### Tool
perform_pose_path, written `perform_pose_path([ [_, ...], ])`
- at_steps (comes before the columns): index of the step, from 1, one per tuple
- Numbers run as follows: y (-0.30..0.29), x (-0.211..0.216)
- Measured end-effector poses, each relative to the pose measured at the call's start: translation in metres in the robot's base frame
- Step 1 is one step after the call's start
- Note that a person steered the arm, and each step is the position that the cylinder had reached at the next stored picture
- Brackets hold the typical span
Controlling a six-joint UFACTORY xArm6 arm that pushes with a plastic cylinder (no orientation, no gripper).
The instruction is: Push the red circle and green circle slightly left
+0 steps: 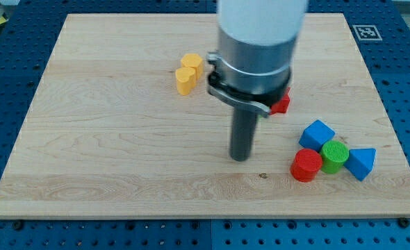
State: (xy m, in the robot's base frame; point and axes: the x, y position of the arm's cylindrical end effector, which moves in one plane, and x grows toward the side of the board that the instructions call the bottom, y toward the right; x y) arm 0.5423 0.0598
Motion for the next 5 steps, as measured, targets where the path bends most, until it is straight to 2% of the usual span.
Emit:
perform_pose_path([
  [1,0.028,0.003],
  [3,0.053,0.055],
  [4,0.085,0.077],
  [5,0.132,0.074],
])
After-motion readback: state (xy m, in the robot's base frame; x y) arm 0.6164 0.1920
